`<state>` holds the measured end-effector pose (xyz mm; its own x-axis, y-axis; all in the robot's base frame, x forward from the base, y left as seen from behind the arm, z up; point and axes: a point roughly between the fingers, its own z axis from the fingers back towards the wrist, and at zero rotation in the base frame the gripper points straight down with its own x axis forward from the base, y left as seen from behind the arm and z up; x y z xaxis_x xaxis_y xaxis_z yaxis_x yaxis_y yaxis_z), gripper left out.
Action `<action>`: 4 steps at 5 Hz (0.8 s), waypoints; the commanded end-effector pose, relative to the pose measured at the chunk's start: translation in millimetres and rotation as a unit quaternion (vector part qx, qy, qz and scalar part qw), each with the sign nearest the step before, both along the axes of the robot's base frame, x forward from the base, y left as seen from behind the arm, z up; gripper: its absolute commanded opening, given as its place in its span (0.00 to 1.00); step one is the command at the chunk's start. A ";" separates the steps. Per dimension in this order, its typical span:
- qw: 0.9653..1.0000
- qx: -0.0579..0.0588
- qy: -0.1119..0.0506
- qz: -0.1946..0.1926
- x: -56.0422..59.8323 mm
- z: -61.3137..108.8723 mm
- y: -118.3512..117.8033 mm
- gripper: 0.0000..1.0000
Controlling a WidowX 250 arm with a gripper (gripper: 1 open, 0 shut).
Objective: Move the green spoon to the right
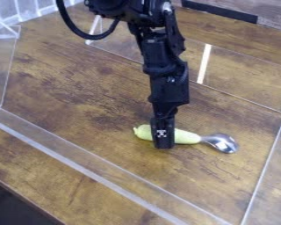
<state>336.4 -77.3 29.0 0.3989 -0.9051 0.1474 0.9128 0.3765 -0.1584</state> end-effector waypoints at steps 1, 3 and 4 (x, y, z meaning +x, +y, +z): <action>0.999 -0.008 -0.017 -0.041 -0.5 13.9 -11.4 0.00; 1.000 0.004 -0.008 -0.023 -9.2 32.9 0.4 1.00; 1.000 0.017 -0.007 0.017 -11.4 39.9 9.0 1.00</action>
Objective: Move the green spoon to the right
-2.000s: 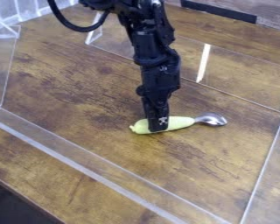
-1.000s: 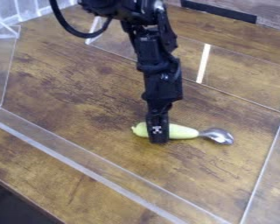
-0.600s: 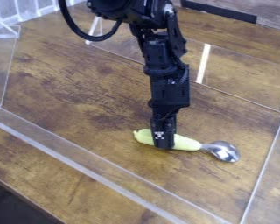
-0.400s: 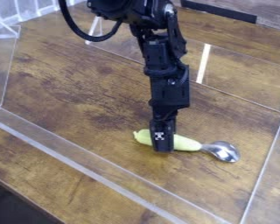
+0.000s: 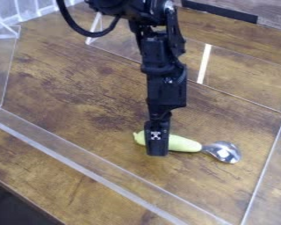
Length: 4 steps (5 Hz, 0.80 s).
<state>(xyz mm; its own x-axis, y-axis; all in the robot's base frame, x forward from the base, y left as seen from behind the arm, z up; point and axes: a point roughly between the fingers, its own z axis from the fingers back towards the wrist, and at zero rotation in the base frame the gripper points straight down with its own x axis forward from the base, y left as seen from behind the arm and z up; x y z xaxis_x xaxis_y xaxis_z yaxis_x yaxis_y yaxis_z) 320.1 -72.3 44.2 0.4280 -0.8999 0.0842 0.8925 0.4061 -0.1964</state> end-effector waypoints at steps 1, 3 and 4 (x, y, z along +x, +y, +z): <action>0.998 0.007 -0.034 0.043 2.0 29.0 12.9 1.00; 0.995 0.029 -0.035 0.089 -10.4 58.4 23.3 1.00; 0.990 0.050 -0.036 0.124 -15.7 78.0 37.7 1.00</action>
<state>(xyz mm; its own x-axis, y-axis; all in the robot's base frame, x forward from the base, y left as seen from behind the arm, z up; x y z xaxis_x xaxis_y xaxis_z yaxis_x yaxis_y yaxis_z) 300.8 -37.4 99.6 0.6233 -0.7819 -0.0131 0.7735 0.6189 -0.1369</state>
